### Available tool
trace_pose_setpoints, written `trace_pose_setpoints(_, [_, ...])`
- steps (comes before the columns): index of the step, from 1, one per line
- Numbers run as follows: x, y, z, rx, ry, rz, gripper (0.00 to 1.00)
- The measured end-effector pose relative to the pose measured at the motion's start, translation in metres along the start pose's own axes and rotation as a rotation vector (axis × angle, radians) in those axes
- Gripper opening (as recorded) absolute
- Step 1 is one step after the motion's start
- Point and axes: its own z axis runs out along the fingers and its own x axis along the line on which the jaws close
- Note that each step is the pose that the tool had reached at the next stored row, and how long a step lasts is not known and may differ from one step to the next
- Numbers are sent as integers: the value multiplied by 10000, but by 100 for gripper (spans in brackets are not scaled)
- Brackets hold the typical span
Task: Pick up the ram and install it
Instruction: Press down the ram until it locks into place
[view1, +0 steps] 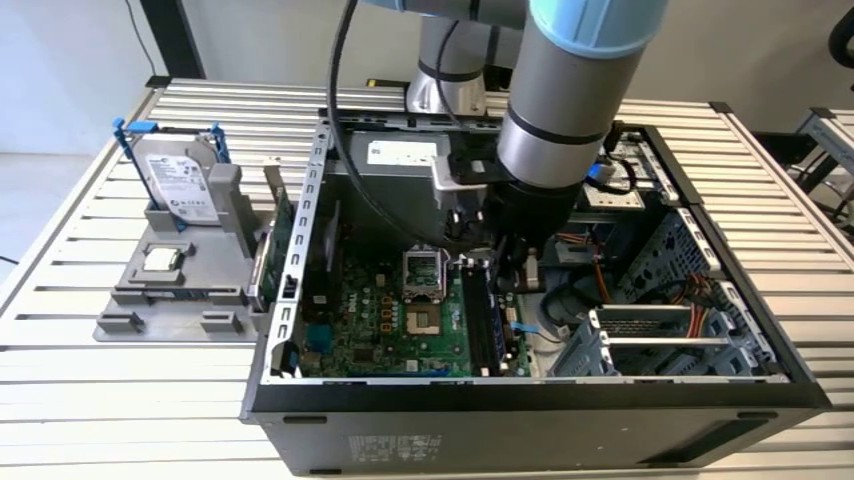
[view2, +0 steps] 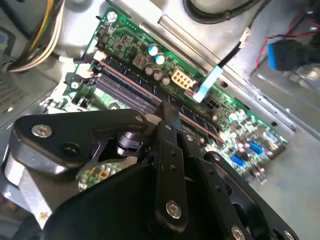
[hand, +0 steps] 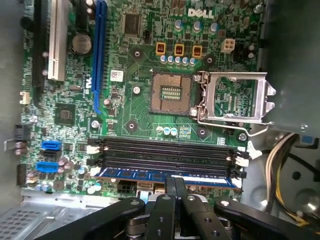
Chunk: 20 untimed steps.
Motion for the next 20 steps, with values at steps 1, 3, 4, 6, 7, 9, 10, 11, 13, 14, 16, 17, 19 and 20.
trace_pose_setpoints(1, [1, 0, -46, -2, 4, 0, 0])
trace_pose_setpoints(3, [2, -1, -137, -2, 4, 0, 0])
trace_pose_setpoints(4, [2, -2, -185, -1, 2, 0, 0])
trace_pose_setpoints(6, [3, -2, -276, -1, 3, 0, 0])
trace_pose_setpoints(7, [3, -3, -321, -1, 3, 0, 0])
trace_pose_setpoints(9, [4, -3, -411, -1, 3, 0, 0])
trace_pose_setpoints(10, [4, -4, -456, -1, 4, 0, 0])
trace_pose_setpoints(11, [4, -4, -501, -1, 2, 0, 0])
trace_pose_setpoints(13, [6, -5, -592, -1, 3, 0, 0])
trace_pose_setpoints(14, [6, -6, -637, -1, 2, 0, 0])
trace_pose_setpoints(16, [6, -6, -710, -1, 2, 0, 0])
trace_pose_setpoints(17, [7, -6, -719, -1, 4, -1, 0])
trace_pose_setpoints(19, [6, -6, -720, 0, 0, 0, 0])
trace_pose_setpoints(20, [6, -6, -722, 0, 1, -1, 0])
